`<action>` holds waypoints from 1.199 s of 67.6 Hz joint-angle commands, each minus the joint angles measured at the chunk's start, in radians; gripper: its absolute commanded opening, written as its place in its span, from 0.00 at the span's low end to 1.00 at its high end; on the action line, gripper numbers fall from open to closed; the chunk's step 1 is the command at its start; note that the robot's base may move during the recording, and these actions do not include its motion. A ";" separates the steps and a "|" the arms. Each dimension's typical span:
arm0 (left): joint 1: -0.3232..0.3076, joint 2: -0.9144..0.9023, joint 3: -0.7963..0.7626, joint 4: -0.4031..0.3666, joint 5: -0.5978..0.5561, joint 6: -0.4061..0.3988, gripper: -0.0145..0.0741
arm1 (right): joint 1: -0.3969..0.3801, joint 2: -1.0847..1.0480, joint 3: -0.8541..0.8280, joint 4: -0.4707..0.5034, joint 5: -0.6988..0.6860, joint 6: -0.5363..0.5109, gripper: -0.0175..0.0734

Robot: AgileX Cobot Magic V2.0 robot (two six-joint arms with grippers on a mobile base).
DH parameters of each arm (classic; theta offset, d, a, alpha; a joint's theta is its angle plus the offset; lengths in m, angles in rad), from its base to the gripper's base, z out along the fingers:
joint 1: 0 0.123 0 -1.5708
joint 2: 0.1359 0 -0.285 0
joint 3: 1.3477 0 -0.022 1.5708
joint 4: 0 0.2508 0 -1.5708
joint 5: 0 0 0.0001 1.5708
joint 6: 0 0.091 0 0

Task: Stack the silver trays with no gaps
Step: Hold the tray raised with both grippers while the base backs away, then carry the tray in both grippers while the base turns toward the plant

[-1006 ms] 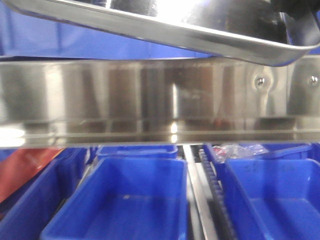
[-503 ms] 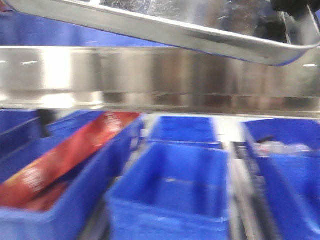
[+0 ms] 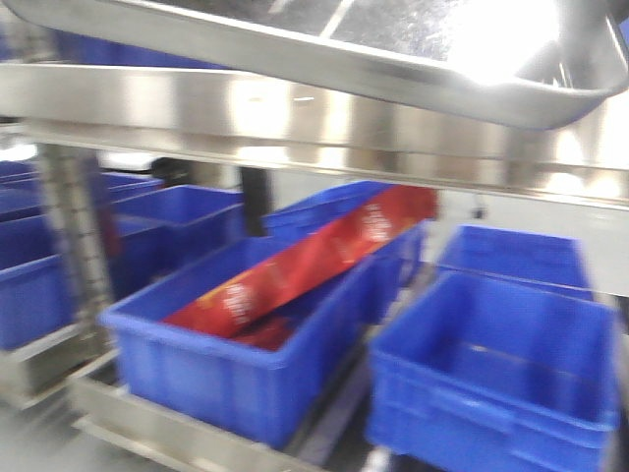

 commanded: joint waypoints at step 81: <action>-0.008 -0.011 -0.005 0.045 -0.016 -0.001 0.15 | 0.006 -0.005 -0.002 -0.015 -0.019 -0.020 0.18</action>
